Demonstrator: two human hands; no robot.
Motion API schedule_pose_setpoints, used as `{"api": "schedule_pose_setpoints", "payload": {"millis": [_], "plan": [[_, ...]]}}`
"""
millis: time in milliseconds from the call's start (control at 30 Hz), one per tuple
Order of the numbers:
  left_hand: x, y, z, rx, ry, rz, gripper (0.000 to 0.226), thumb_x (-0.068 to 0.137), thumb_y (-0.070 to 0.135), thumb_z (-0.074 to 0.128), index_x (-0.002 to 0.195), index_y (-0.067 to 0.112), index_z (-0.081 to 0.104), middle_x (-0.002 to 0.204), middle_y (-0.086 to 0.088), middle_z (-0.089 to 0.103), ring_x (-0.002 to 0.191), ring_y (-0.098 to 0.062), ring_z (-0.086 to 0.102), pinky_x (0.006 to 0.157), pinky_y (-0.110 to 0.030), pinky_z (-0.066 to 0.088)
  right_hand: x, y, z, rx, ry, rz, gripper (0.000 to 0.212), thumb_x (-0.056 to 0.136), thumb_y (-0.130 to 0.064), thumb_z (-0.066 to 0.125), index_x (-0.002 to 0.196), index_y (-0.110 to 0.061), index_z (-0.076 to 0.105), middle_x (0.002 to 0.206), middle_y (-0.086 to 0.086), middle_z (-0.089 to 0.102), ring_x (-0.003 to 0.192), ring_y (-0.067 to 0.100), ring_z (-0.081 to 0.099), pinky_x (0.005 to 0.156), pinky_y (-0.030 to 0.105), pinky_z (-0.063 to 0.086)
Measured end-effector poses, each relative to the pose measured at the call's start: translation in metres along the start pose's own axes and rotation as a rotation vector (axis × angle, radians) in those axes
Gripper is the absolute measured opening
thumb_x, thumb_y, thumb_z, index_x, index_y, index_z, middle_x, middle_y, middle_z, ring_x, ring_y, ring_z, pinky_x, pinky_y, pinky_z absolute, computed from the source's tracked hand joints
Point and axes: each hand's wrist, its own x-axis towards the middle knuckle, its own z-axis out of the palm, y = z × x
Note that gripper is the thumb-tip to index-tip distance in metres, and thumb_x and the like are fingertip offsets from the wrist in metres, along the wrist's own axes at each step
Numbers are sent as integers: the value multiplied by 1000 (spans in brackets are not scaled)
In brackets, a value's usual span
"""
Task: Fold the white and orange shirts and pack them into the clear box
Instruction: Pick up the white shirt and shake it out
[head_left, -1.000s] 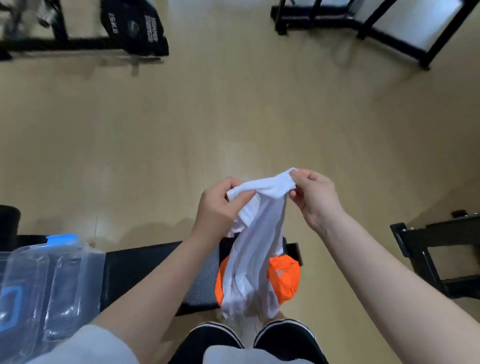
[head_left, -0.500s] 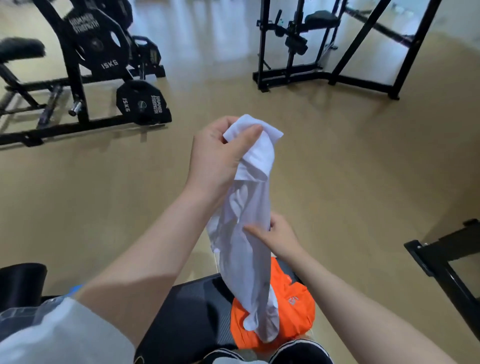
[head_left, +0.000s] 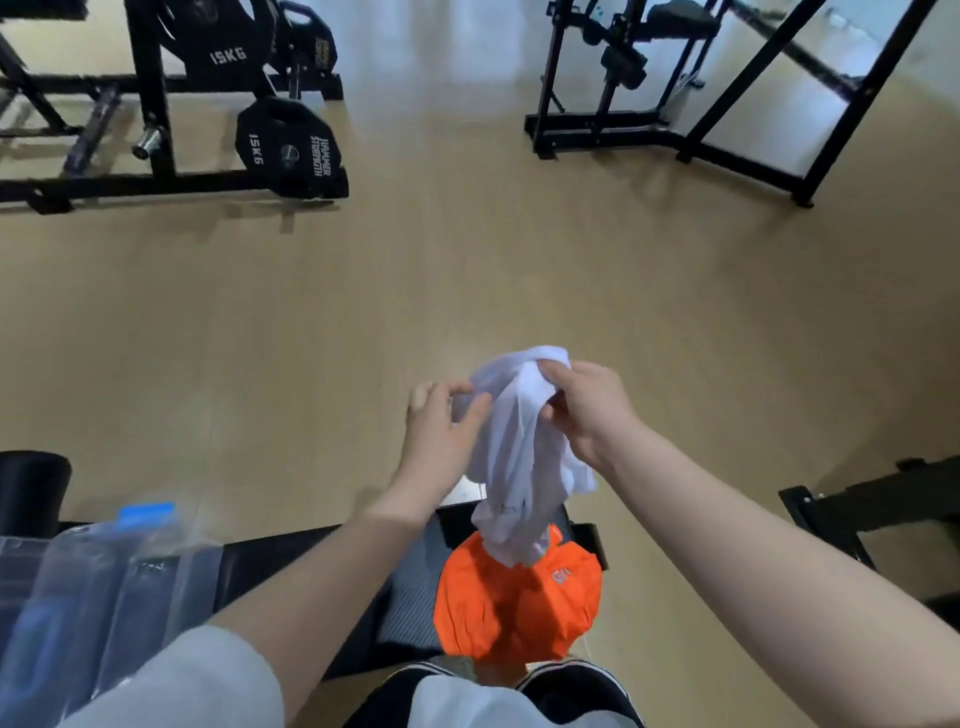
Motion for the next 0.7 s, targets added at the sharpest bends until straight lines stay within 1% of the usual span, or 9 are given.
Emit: {"api": "schedule_pose_setpoints", "payload": {"millis": [67, 100, 167, 300, 400, 467, 533, 600, 700], "plan": [[-18, -10, 15, -62, -127, 24, 17, 88, 25, 60, 102, 15, 58, 106, 3, 51, 95, -9, 53, 81, -5, 39, 4, -12, 0, 99, 22, 64, 16, 89, -4, 55, 78, -14, 47, 50, 0, 29, 35, 11, 30, 36, 19, 28], [-24, -15, 22, -25, -182, 45, 19, 86, 25, 63, 101, 15, 57, 102, 4, 52, 91, -7, 52, 77, 1, 36, 5, -17, -1, 145, 31, 92, 11, 89, -4, 55, 84, -13, 50, 52, -1, 30, 36, 10, 32, 36, 19, 31], [-27, -21, 34, 75, -225, 71, 20, 83, 24, 66, 96, 18, 52, 94, 9, 50, 85, 1, 49, 71, 3, 33, 4, -29, -4, 255, 45, 145, 9, 89, -5, 56, 82, -9, 54, 59, 0, 36, 43, 10, 38, 39, 17, 41], [-24, -18, 48, 50, -142, 26, 18, 88, 15, 58, 74, 15, 49, 65, 8, 48, 62, -8, 44, 57, -12, 33, -3, -47, -23, 496, 27, 186, 14, 91, -5, 56, 77, -3, 55, 49, 3, 60, 39, 9, 59, 46, 19, 54], [-24, -4, 49, -87, -153, -16, 22, 90, 13, 56, 69, 17, 49, 55, 9, 44, 54, -6, 38, 54, -18, 31, 0, -49, -46, 559, 8, 120, 12, 92, -5, 55, 82, 1, 56, 66, 8, 65, 49, 11, 65, 59, 23, 57], [-27, 16, 52, -224, -123, -35, 22, 91, 14, 55, 70, 20, 51, 57, 7, 46, 55, -7, 40, 56, -23, 33, 3, -46, -60, 485, -35, 50, 11, 93, -9, 53, 86, -1, 57, 68, 5, 65, 58, 10, 64, 68, 22, 56], [-29, 38, 57, -331, -71, -33, 21, 92, 12, 53, 73, 19, 53, 61, 3, 48, 56, -7, 42, 56, -22, 34, 4, -34, -74, 312, -89, 26, 10, 94, -12, 52, 87, -6, 57, 74, 3, 63, 65, 10, 60, 70, 19, 53], [-30, 56, 65, -328, -9, -9, 22, 92, 12, 53, 71, 18, 54, 57, 5, 49, 50, -2, 41, 52, -19, 34, -6, -14, -88, 144, -173, 13, 9, 93, -13, 52, 86, -9, 56, 79, 5, 59, 66, 12, 57, 66, 22, 47], [-29, 76, 77, -281, 75, 4, 21, 92, 16, 54, 71, 18, 57, 57, 4, 54, 51, -6, 46, 57, -24, 39, -27, 15, -108, -118, -370, -81, 9, 88, -20, 59, 94, -13, 60, 91, 4, 62, 75, 10, 59, 76, 27, 45]]}}
